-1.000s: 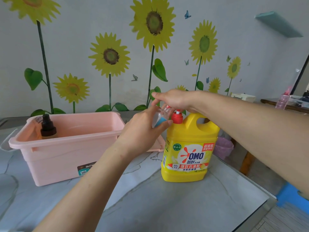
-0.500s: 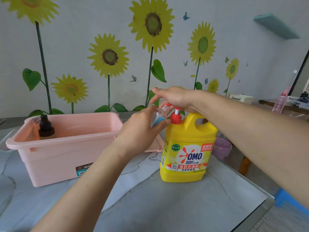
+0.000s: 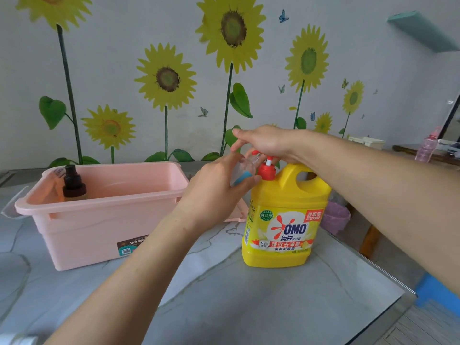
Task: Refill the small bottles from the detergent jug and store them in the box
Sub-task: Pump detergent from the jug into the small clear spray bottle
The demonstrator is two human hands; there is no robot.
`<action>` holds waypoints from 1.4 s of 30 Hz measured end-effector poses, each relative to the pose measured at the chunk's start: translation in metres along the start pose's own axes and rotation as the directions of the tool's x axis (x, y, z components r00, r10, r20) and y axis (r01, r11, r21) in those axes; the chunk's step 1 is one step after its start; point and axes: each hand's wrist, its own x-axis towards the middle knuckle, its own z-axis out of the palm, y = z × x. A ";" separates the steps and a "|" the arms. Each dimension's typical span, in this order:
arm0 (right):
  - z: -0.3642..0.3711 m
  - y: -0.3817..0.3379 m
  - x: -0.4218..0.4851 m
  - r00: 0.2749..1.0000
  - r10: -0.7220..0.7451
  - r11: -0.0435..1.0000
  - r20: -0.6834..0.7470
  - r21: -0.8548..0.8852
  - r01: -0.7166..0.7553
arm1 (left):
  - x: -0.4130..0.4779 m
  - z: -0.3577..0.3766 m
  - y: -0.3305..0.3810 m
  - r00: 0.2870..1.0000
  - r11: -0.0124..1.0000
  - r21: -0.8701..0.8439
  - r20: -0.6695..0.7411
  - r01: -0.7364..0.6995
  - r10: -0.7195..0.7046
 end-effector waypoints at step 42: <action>-0.003 -0.006 -0.002 1.000 -0.003 1.000 0.023 -0.029 0.004 | 0.003 0.002 0.002 0.999 0.996 -0.082 -0.029 -0.044 0.042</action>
